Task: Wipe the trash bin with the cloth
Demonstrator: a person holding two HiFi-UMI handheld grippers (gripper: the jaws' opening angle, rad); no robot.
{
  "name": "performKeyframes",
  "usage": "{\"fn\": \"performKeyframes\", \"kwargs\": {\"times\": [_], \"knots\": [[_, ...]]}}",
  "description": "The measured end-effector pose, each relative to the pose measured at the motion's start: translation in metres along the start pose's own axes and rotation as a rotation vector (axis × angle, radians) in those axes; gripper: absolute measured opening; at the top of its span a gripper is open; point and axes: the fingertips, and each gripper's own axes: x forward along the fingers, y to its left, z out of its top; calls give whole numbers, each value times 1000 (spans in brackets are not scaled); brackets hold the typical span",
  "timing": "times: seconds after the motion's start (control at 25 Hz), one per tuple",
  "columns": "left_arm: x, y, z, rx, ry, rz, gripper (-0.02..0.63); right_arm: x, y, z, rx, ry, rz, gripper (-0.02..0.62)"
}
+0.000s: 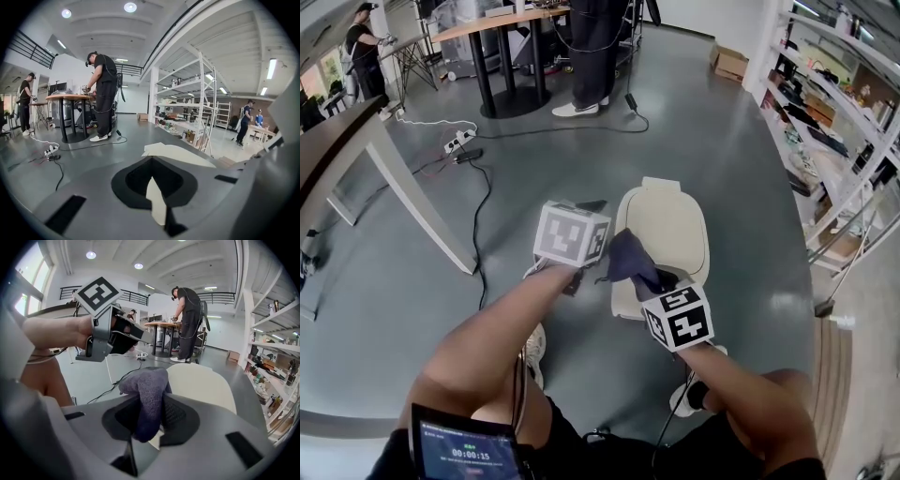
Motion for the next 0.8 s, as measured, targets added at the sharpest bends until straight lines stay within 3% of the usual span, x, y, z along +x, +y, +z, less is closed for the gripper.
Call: {"fn": "performKeyframes", "kwargs": {"times": [0.48,0.8], "knots": [[0,-13,-4,47,17,4,-3,-20,-40,-17,89,-28,-80,89],[-6,-33,-7,8,15,-14,-3,-41,-80,-38,150,-39,-166,89]]}}
